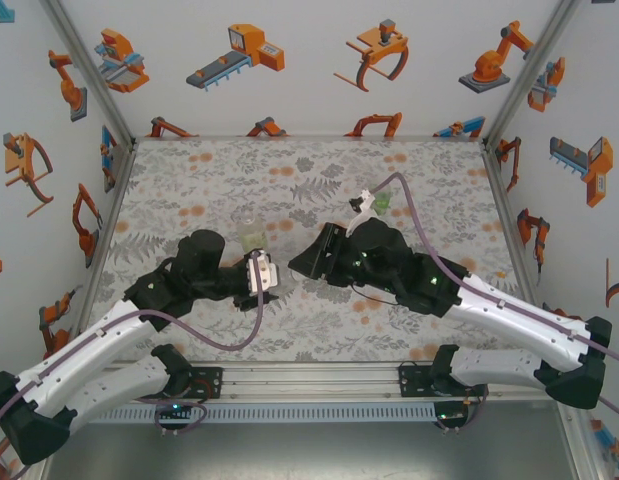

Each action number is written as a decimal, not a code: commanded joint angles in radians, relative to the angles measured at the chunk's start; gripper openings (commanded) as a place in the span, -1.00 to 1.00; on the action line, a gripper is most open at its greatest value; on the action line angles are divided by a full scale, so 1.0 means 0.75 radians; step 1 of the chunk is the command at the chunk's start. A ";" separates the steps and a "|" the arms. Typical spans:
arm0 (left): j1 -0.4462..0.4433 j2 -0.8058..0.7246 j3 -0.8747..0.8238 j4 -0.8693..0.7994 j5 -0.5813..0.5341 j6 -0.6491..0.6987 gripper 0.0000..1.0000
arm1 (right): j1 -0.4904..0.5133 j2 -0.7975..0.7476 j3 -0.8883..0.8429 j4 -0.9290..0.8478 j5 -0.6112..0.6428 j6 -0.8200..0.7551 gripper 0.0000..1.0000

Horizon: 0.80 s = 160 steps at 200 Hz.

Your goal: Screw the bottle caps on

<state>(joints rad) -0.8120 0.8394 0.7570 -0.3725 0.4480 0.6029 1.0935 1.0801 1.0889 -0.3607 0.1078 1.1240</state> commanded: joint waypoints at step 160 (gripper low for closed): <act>-0.005 0.042 0.042 0.070 -0.032 -0.049 -1.00 | -0.013 0.055 0.010 0.029 0.008 0.042 -0.14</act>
<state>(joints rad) -0.8120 0.8639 0.7570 -0.3496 0.4332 0.5850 1.0897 1.1183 1.0889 -0.3538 0.1062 1.1378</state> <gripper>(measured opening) 0.532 0.444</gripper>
